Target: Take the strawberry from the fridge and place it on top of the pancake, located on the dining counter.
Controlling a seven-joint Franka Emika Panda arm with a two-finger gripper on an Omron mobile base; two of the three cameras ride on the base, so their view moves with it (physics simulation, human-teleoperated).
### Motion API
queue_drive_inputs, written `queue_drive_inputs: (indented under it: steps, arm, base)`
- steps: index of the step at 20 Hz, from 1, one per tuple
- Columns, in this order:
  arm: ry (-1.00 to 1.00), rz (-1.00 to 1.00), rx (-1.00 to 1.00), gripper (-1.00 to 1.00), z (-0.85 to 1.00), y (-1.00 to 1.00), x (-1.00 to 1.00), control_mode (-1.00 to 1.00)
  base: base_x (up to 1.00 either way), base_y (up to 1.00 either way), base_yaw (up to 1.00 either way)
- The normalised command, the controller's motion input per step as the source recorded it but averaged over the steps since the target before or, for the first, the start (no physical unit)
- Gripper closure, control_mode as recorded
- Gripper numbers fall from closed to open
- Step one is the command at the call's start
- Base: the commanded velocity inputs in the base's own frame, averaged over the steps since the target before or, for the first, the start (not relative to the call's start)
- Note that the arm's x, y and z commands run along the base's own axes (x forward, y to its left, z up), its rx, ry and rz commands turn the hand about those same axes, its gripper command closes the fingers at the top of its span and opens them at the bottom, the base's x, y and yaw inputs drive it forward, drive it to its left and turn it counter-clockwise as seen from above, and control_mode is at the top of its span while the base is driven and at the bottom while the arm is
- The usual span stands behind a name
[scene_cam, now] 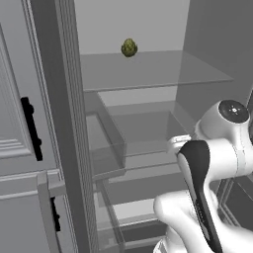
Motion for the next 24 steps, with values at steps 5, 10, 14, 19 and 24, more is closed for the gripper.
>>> queue_drive_inputs:
  steps: [5,10,14,19,24]
  arm:
    - [0.0,0.0,0.0,1.0,0.0,0.0,0.0,1.0]
    - [0.0,0.0,0.0,1.0,0.0,0.0,0.0,1.0]
    - [0.0,0.0,0.0,1.0,0.0,0.0,0.0,1.0]
    - [0.0,0.0,0.0,1.0,0.0,0.0,0.0,1.0]
    - [0.0,0.0,0.0,1.0,0.0,0.0,0.0,1.0]
  base:
    - [-0.97,0.0,0.01]
    - [-1.0,0.0,-0.01]
    - [-1.0,0.0,-0.01]
    - [-1.0,-0.02,-0.05]
    - [-1.0,0.0,-0.08]
